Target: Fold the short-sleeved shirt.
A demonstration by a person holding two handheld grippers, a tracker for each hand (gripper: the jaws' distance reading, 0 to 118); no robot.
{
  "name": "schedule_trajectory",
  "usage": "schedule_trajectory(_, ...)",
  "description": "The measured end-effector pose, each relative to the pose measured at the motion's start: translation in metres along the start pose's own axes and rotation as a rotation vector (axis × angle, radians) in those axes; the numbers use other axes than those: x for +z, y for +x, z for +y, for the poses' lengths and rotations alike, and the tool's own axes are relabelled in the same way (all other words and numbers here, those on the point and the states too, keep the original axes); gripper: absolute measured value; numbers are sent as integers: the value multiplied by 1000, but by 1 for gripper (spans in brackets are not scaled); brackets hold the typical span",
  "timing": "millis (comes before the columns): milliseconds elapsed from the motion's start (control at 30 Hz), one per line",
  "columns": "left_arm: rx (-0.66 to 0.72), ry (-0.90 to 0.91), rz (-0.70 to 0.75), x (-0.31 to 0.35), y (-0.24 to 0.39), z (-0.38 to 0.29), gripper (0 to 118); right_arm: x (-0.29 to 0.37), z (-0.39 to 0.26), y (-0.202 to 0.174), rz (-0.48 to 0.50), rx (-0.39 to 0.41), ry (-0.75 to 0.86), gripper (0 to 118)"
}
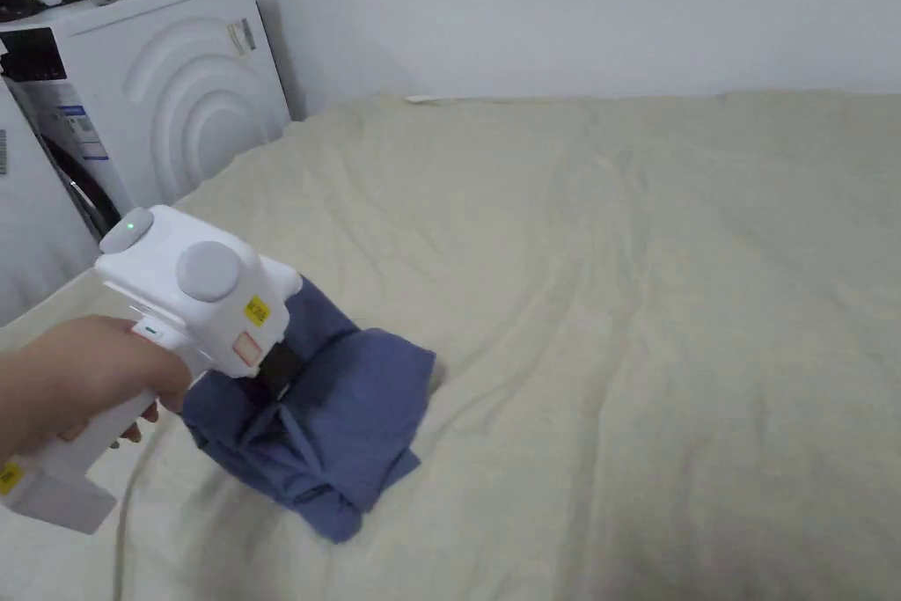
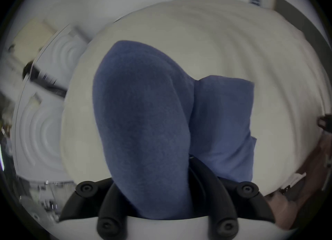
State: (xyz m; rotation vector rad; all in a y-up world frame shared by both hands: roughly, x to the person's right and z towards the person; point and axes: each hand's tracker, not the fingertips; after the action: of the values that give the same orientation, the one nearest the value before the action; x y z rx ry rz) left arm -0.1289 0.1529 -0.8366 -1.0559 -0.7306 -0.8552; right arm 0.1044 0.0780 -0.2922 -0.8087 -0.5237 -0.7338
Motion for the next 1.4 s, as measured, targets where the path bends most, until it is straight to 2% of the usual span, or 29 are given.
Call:
schedule_trajectory(100, 57, -57, 145, -19, -43, -8, 22, -8, 4, -6, -11, -12, -22, 0)
schedule_trajectory(200, 38, -61, 277, -32, -69, -22, 22, -10, 9, -15, -32, -5, -19, 0)
schedule_trajectory(233, 53, -46, 305, -34, -75, -26, 22, -10, 10, -17, -33, -5, -19, 0)
schedule_trajectory(267, 86, -42, 275, -36, -83, -31, 24, -10, 11, -20, -31, -6, -19, 0)
schedule_trajectory(300, 136, -39, 241, -35, -90, -34, 39, -11, 12, -21, -23, -9, -23, 0)
schedule_trajectory(367, 258, 5, 214, -27, -106, -40, 90, -15, 12, -25, -10, -17, -33, 0)
schedule_trajectory(400, 271, 15, 229, -24, -110, -41, 113, -16, 12, -27, -11, -18, -34, 0)
schedule_trajectory(533, 221, 94, 298, 3, -123, -48, 115, -16, 10, -30, -16, -7, -27, 0)
schedule_trajectory(633, 264, 159, 356, 25, -129, -51, 115, -12, 8, -27, 17, -24, -14, 0)
schedule_trajectory(667, 280, 197, 347, 36, -127, -54, 114, -9, 8, -26, 27, -31, -7, 0)
schedule_trajectory(700, 297, 240, 323, 42, -122, -55, 101, -7, 7, -23, 32, -36, 2, 0)
schedule_trajectory(767, 338, 377, 174, 61, -97, -60, 52, 0, 5, -21, 34, -38, 41, 0)
schedule_trajectory(800, 341, 427, 131, 68, -80, -63, 37, 4, 5, -20, 33, -32, 66, 0)
schedule_trajectory(833, 333, 492, 114, 72, -53, -66, 37, 9, 5, -19, 31, -25, 89, 0)
schedule_trajectory(867, 310, 568, 89, 78, -26, -70, 0, 15, 5, -18, 28, -17, 112, 0)
schedule_trajectory(900, 299, 646, 75, 84, 2, -76, 0, 20, 7, -18, 23, -8, 129, 0)
schedule_trajectory(967, 309, 710, -145, 94, 56, -85, 0, 33, 10, -17, 19, 4, 170, 0)
schedule_trajectory(1067, 362, 868, -258, 108, 135, -103, 0, 57, 14, -14, 33, 3, 269, 0)
schedule_trajectory(1200, 377, 1123, -208, 131, 231, -128, 0, 92, 7, -8, -7, 13, 441, 0)
schedule_trajectory(1300, 381, 1199, -280, 154, 279, -142, 0, 123, -8, -4, -64, 42, 605, 0)
schedule_trajectory(1400, 315, 1272, -222, 172, 311, -151, 0, 153, -30, 0, -99, 105, 807, 0)
